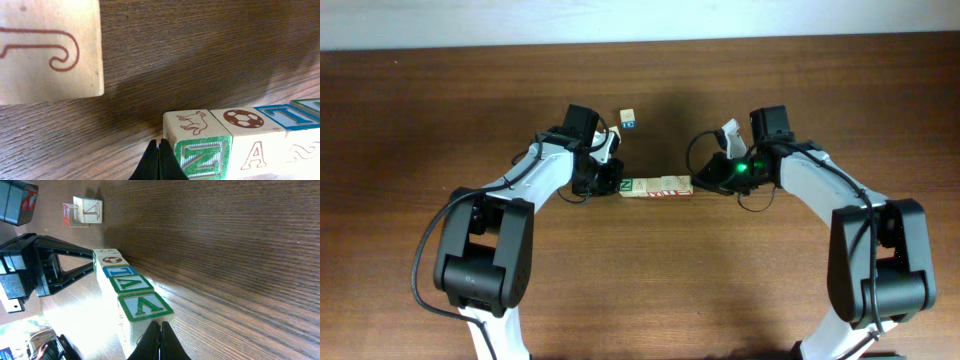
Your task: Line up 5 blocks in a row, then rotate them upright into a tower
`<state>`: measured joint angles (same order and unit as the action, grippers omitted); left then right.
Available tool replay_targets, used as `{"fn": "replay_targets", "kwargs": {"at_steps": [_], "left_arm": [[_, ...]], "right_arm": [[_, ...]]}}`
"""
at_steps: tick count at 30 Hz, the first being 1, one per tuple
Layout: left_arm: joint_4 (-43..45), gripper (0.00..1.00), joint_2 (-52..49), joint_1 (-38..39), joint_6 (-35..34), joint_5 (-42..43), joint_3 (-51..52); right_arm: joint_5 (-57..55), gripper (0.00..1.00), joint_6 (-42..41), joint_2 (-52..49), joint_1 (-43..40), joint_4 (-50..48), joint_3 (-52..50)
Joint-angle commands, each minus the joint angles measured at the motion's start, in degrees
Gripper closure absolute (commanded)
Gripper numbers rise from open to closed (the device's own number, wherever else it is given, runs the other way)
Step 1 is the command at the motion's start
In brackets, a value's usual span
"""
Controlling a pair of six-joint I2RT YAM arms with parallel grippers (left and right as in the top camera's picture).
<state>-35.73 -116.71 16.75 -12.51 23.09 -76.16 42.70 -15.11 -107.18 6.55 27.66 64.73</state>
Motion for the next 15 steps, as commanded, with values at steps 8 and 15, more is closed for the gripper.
{"fn": "replay_targets", "kwargs": {"at_steps": [8, 15], "left_arm": [[0.42, 1.00, -0.50, 1.25, -0.28, 4.57, 0.33], [0.39, 1.00, -0.50, 1.25, -0.28, 4.57, 0.33]], "right_arm": [[0.07, 0.96, -1.97, 2.91, 2.27, 2.12, 2.40], [-5.07, 0.96, -5.18, 2.91, 6.21, 2.60, 5.07]]}}
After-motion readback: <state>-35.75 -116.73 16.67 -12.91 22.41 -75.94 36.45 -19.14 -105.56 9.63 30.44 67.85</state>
